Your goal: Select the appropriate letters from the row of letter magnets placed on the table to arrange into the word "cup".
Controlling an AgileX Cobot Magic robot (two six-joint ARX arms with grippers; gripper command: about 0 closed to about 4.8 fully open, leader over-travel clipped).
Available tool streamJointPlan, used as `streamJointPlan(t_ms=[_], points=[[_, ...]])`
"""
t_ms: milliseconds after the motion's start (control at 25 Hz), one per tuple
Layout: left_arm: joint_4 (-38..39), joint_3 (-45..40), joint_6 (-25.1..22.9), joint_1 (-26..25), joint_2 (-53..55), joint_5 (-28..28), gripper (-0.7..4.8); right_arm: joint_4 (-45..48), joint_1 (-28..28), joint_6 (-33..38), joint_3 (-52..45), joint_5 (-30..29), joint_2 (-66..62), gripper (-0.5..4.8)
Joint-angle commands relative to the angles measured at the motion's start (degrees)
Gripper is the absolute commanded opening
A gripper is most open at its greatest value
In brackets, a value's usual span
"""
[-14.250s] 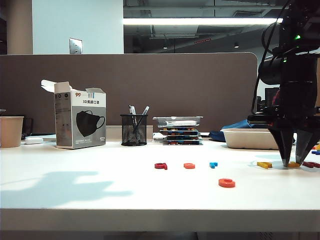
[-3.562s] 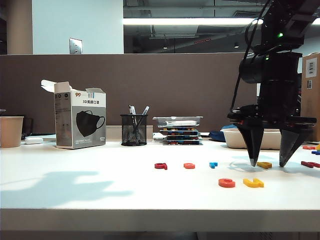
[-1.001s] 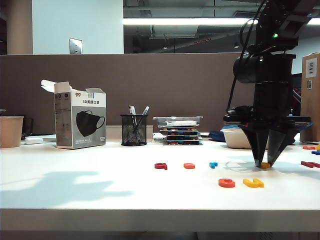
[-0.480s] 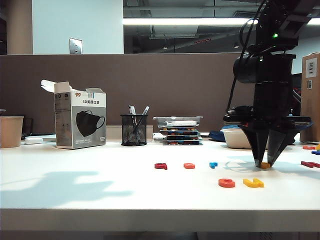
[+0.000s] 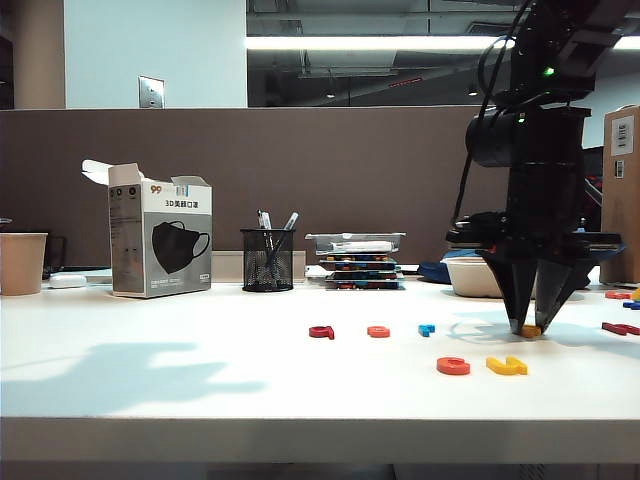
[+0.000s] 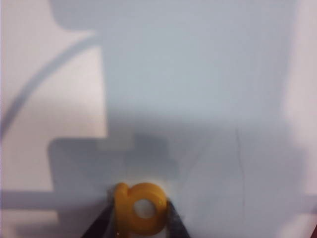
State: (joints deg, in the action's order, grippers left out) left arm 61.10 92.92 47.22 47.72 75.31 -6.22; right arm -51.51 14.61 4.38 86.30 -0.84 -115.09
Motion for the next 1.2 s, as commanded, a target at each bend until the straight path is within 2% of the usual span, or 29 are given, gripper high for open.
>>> streamJointPlan(t_ms=[40,400,520,720,1001,1201], points=[[-0.52,0.17,-0.26,0.02,-0.2,-0.2,-0.05,-1.86,0.07,-0.09,2.01,-0.26,0.44,1.07],[-0.52,0.17,-0.28,0.02,-0.2,-0.2,-0.05,-7.02,0.07,0.79,4.5,-0.33,6.32,1.07],[-0.52,0.17,-0.28,0.02,-0.2,-0.22,-0.05,-8.26,0.07,4.63,4.2,-0.35,10.56,1.07],[-0.52,0.17,-0.26,0.02,-0.2,-0.22,-0.05,-8.98,0.07,6.58,1.77,-0.33,17.77,1.07],[-0.52,0.17,-0.28,0.0,-0.2,-0.22,-0.05,-2.78,0.24,10.45,-16.41,-0.35,29.48,1.07],[-0.52,0.17,-0.28,0.0,-0.2,-0.22,-0.05,2.95,1.53,10.43,-25.83,-0.55,30.08,1.07]])
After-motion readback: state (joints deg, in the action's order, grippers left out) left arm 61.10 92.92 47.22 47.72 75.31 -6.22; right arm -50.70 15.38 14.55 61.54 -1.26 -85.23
